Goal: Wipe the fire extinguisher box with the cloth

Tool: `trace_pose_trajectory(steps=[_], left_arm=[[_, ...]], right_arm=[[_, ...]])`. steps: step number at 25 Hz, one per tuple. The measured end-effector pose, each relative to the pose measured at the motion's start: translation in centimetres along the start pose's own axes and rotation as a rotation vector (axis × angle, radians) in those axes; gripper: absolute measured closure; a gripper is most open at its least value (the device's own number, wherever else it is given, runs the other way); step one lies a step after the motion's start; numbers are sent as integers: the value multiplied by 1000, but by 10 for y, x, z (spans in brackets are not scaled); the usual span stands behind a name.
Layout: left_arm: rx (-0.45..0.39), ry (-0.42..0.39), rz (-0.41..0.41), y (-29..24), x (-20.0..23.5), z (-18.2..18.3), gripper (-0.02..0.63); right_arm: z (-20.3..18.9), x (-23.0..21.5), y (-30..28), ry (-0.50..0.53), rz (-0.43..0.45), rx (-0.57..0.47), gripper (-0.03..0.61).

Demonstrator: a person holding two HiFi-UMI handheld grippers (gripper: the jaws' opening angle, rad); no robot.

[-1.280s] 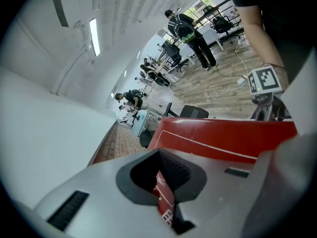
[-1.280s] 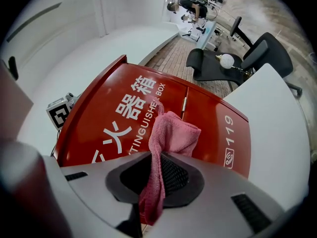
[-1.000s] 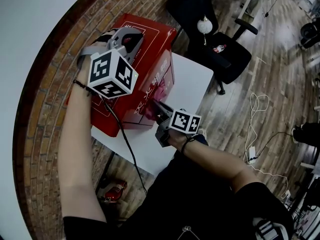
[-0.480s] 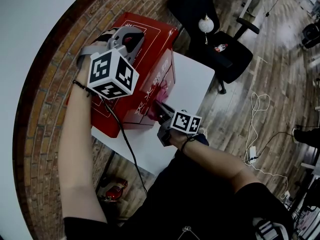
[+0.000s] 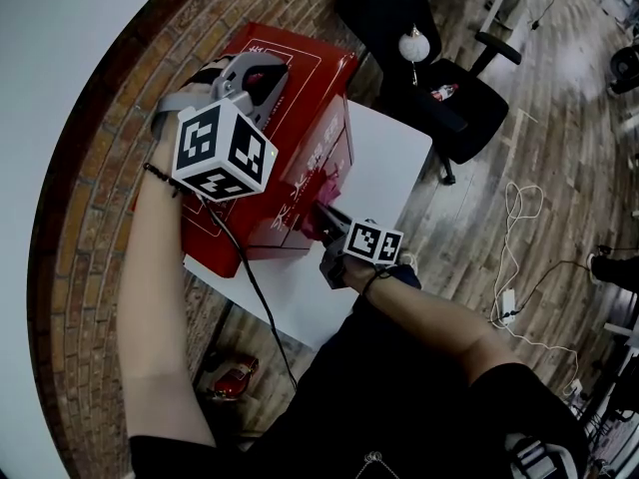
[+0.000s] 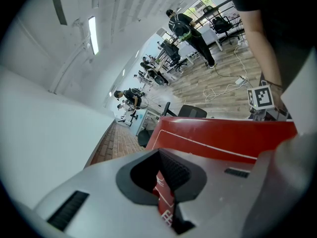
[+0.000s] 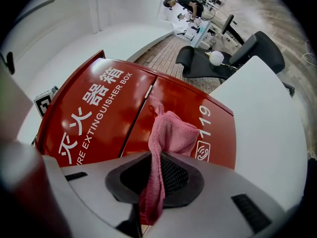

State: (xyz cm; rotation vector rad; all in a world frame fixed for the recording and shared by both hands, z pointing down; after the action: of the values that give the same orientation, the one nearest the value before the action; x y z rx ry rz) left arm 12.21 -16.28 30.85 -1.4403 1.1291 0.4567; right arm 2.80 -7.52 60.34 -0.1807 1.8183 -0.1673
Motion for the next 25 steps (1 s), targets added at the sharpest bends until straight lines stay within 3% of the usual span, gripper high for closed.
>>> trace_pose_trajectory(steps=[25], left_arm=[[-7,-6,3,0,0,1,589]], right_arm=[[-22,-110,-24,5,-125,59,515]])
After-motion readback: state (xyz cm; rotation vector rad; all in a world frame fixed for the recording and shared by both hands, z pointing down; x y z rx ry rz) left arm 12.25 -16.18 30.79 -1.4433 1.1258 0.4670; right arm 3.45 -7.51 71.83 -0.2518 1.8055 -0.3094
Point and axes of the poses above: the fingertips, and each gripper's own axes: y backward along the fingers, x to its left, z out of its top, the point moved 2 cm from there along y, backward along the fingers, and after that the axes turned 5 degrees about -y, right-handed, at the moved point
